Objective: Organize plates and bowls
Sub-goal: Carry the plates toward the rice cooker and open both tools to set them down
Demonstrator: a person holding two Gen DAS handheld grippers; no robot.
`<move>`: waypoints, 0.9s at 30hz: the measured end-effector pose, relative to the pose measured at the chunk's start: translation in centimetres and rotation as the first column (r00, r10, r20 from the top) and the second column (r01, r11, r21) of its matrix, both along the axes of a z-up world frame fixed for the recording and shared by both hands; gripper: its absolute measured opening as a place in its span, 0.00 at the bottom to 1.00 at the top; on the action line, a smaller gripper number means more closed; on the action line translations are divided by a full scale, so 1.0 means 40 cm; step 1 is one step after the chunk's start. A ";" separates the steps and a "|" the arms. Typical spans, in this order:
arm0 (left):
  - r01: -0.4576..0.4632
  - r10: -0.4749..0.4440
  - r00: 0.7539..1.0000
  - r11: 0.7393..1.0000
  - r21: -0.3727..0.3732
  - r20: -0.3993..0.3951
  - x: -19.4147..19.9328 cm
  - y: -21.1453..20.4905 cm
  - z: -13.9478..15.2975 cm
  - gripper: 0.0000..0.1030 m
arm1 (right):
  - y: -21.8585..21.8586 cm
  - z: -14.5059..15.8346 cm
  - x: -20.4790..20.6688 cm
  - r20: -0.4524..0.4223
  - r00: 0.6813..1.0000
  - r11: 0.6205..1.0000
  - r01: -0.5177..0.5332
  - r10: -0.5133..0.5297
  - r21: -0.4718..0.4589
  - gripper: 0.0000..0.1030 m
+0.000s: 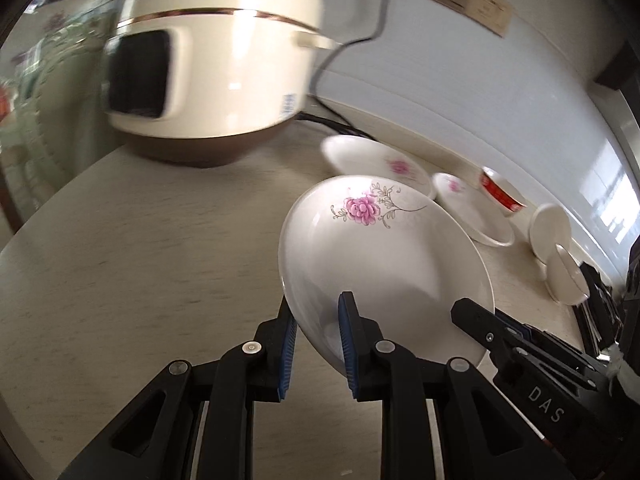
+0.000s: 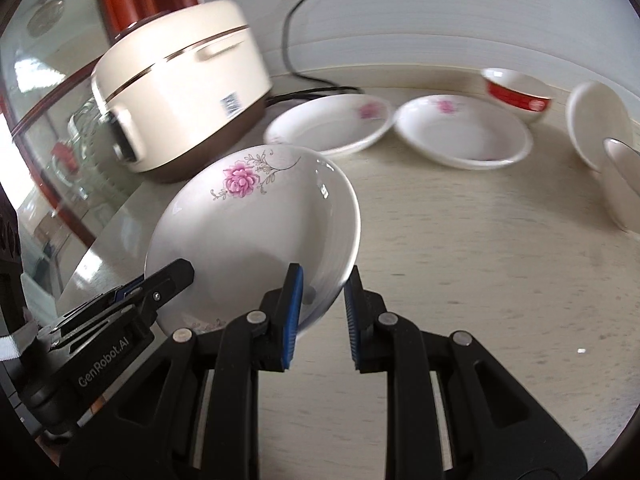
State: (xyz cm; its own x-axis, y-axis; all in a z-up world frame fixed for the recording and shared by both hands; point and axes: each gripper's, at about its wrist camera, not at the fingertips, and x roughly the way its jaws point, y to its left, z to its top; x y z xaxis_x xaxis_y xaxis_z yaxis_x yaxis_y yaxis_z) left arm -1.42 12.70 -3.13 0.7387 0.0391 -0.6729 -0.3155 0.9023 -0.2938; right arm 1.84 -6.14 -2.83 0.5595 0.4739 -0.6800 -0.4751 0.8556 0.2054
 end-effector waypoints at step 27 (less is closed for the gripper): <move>-0.240 0.241 0.969 0.971 0.025 -0.053 -0.110 0.235 -0.043 0.24 | 0.299 -0.037 -0.054 -0.051 0.977 0.977 -0.211 0.209 -0.041 0.26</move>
